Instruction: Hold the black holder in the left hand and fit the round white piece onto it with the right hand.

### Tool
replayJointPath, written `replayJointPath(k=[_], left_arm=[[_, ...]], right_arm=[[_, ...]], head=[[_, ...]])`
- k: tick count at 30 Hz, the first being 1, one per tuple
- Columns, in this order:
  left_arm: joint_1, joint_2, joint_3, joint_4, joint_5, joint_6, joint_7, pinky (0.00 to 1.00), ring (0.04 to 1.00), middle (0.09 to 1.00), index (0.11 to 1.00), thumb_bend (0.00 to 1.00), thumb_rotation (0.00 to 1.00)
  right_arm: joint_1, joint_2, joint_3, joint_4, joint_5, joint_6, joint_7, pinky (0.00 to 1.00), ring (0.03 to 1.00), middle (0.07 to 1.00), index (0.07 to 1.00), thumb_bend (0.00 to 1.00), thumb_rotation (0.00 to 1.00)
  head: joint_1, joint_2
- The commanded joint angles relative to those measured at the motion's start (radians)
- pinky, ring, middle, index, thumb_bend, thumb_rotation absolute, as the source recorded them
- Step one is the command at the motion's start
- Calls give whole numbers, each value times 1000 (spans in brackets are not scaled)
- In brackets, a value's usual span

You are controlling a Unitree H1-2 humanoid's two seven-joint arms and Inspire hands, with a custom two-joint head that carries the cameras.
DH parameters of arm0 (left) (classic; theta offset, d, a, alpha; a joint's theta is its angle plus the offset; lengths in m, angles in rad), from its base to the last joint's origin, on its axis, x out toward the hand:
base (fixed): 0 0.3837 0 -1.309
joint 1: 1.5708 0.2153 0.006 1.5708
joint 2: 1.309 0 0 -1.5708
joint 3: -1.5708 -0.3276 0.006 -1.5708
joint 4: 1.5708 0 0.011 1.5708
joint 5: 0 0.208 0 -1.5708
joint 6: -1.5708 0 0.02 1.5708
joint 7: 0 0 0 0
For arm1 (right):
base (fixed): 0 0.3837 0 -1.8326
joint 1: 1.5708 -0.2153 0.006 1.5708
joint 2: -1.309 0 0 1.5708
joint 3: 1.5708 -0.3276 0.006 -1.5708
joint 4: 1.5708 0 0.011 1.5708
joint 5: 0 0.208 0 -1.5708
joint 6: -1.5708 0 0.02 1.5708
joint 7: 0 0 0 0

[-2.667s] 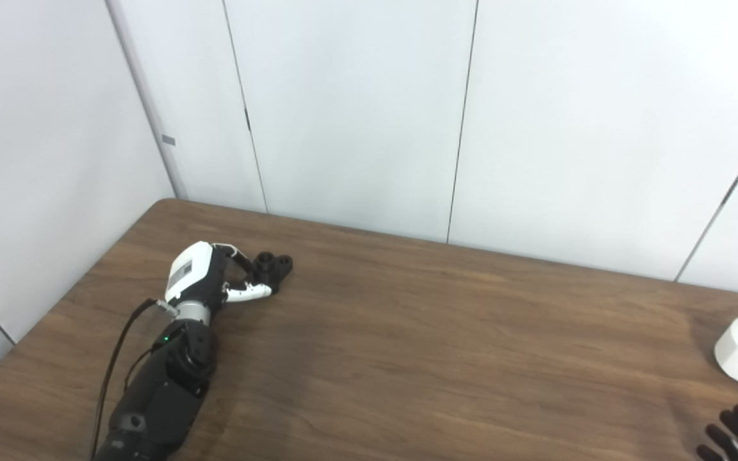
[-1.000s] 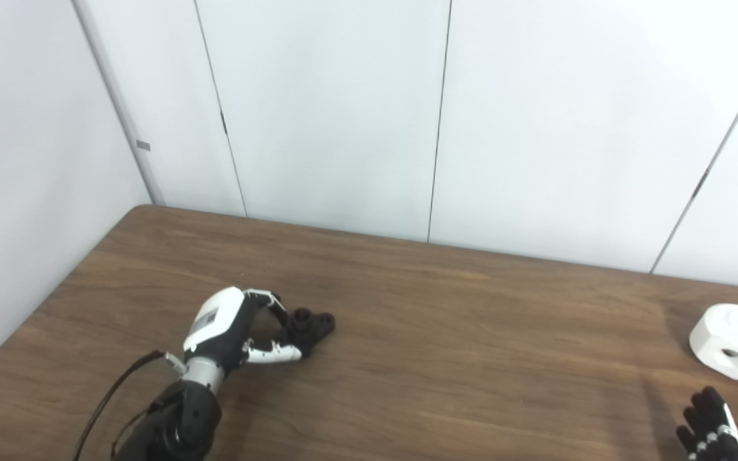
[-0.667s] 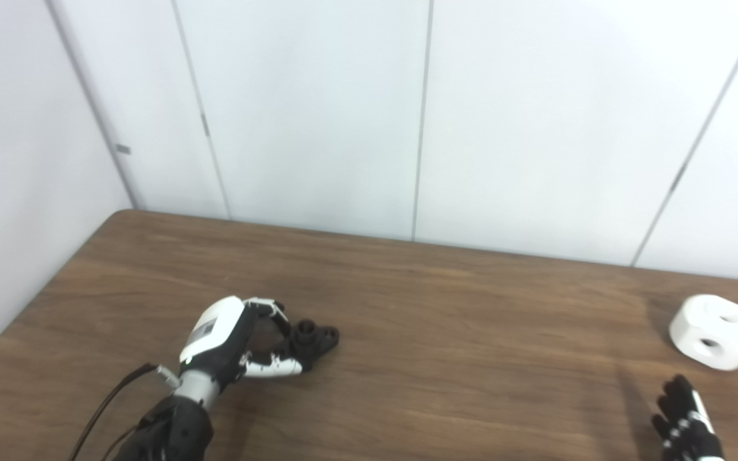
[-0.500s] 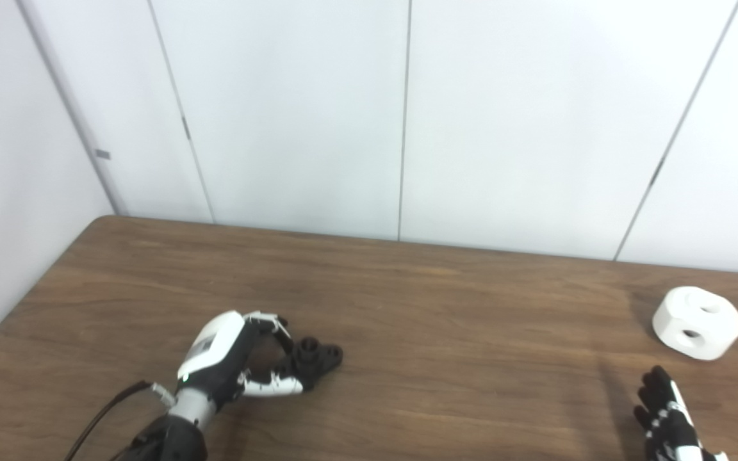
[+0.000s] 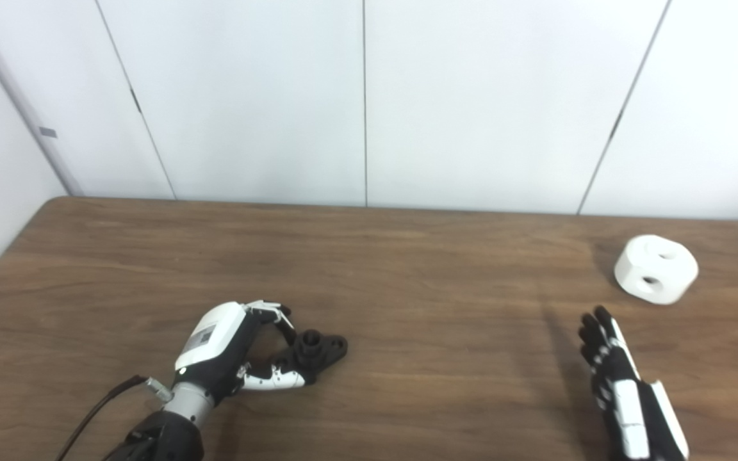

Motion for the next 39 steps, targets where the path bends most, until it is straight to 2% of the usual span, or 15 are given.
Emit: replayJointPath(k=[1,7,16,24,39], left_arm=[[-8,-8,-13,-67,19,-66,3,917,890,802,488,516,45],[12,-28,-42,-90,27,-48,-37,952,904,814,488,515,50],[57,-68,-88,-113,38,-90,-50,941,890,803,488,516,49],[114,-104,-151,-129,66,-121,-57,934,879,795,488,516,50],[180,-149,-190,-117,120,-157,-45,927,883,797,488,517,48]], right_arm=[[237,79,35,-94,-15,-11,-27,1000,980,970,1000,510,1000],[240,84,52,-131,-25,31,-48,1000,977,966,1000,497,1000],[235,82,73,-154,-26,72,-75,1000,966,954,1000,503,985],[234,72,85,-182,-34,95,-91,1000,963,955,1000,509,989],[232,39,59,-205,18,123,-83,1000,983,956,998,524,974]], head=[[-3,5],[-20,40],[-69,74],[-57,97],[-60,130]])
